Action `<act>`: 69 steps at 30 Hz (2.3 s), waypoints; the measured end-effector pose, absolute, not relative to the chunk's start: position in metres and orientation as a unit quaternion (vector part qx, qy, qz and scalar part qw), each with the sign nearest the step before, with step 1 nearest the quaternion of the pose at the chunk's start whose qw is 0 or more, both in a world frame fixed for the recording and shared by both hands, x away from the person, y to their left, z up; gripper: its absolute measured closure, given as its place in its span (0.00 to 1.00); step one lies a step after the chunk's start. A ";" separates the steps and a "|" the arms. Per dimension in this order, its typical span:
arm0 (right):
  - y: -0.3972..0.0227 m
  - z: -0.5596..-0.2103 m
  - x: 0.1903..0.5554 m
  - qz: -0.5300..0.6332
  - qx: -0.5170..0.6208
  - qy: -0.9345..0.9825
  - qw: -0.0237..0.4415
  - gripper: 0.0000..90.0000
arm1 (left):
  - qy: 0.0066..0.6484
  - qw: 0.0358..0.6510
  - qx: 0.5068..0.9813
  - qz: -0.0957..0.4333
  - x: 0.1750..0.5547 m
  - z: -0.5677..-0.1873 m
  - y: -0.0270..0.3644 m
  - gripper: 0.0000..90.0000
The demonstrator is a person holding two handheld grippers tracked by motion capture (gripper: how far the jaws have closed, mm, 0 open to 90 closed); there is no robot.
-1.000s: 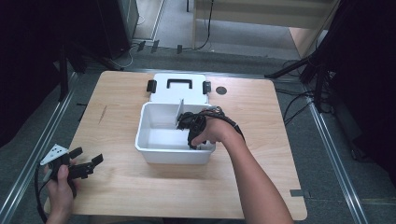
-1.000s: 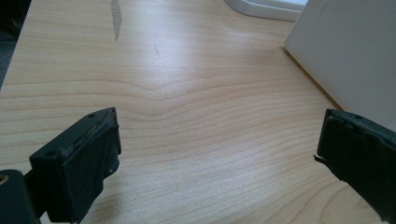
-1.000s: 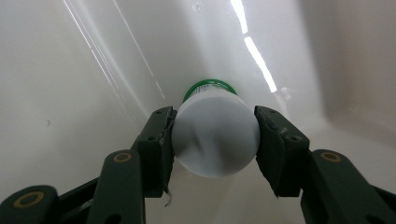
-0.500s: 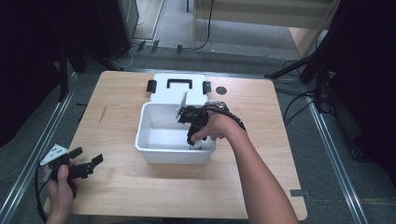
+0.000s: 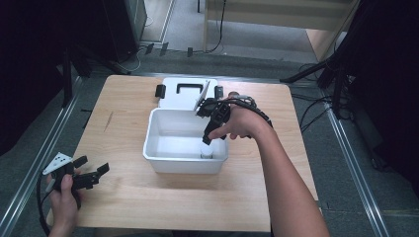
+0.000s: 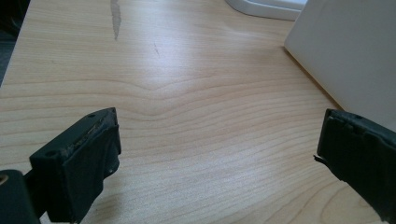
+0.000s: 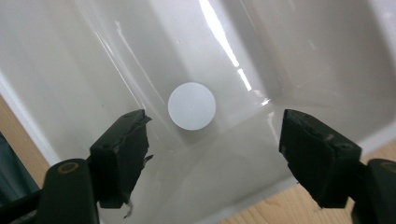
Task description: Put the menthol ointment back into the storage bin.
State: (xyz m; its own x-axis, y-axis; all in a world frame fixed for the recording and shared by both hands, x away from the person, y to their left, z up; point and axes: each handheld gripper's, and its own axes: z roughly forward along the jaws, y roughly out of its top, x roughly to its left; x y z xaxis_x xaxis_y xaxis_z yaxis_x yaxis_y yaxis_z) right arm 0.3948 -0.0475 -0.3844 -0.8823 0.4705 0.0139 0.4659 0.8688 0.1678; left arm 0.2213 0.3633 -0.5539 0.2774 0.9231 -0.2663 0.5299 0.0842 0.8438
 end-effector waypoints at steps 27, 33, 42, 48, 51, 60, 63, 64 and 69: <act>-0.144 -0.343 0.383 0.115 0.304 0.944 0.055 0.25 | 0.565 0.469 0.646 0.209 0.221 -0.554 0.362 0.00; -0.173 -0.346 0.380 0.121 0.320 0.938 0.059 0.25 | 0.565 0.468 0.647 0.209 0.221 -0.554 0.361 0.00; -0.213 -0.367 0.376 0.126 0.354 0.925 0.062 0.27 | 0.565 0.468 0.646 0.211 0.221 -0.554 0.361 0.00; -0.234 -0.385 0.373 0.131 0.370 0.918 0.058 0.26 | 0.565 0.467 0.647 0.211 0.221 -0.554 0.361 0.00; -0.243 -0.393 0.371 0.134 0.380 0.914 0.055 0.26 | 0.565 0.466 0.647 0.211 0.221 -0.554 0.361 0.00; -0.272 -0.422 0.363 0.159 0.400 0.900 0.064 0.26 | 0.566 0.466 0.647 0.211 0.221 -0.554 0.361 0.00; -0.282 -0.432 0.359 0.181 0.411 0.891 0.072 0.27 | 0.565 0.466 0.647 0.211 0.221 -0.554 0.361 0.00; -0.286 -0.437 0.356 0.191 0.413 0.887 0.074 0.27 | 0.566 0.466 0.647 0.211 0.221 -0.554 0.361 0.00; -0.298 -0.456 0.347 0.216 0.422 0.876 0.091 0.27 | 0.566 0.467 0.646 0.212 0.221 -0.554 0.361 0.00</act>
